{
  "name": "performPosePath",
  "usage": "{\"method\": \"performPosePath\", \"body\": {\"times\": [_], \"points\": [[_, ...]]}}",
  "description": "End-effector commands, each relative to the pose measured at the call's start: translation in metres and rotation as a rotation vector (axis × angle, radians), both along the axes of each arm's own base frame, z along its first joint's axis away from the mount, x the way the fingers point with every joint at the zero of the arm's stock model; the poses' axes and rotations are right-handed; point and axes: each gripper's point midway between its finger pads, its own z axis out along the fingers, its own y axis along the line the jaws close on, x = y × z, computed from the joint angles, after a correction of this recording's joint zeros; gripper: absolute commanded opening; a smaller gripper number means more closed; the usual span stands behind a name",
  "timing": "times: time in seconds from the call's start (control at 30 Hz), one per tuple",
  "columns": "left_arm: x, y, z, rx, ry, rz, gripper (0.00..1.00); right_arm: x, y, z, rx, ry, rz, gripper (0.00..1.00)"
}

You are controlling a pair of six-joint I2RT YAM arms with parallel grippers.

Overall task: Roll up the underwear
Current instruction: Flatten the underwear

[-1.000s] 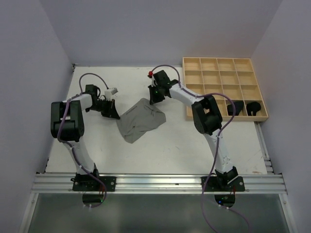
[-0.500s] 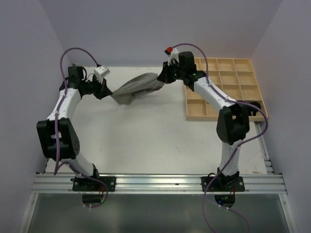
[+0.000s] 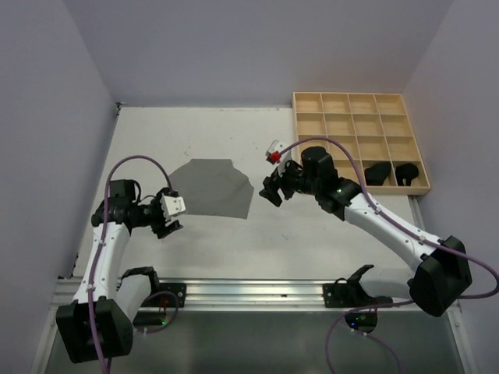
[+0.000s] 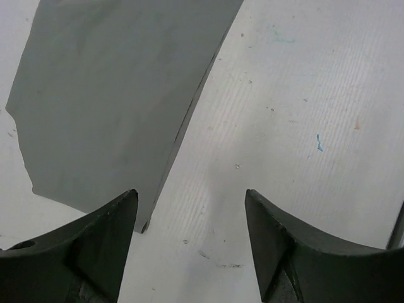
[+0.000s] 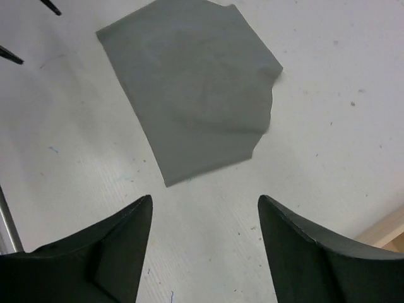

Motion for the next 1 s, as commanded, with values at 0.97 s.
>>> {"method": "performPosePath", "body": {"times": [0.97], "points": [[0.071,0.075,-0.062,-0.132,0.504,0.582,0.60,0.001,0.036,-0.156,-0.035,0.799,-0.719,0.48]]}}
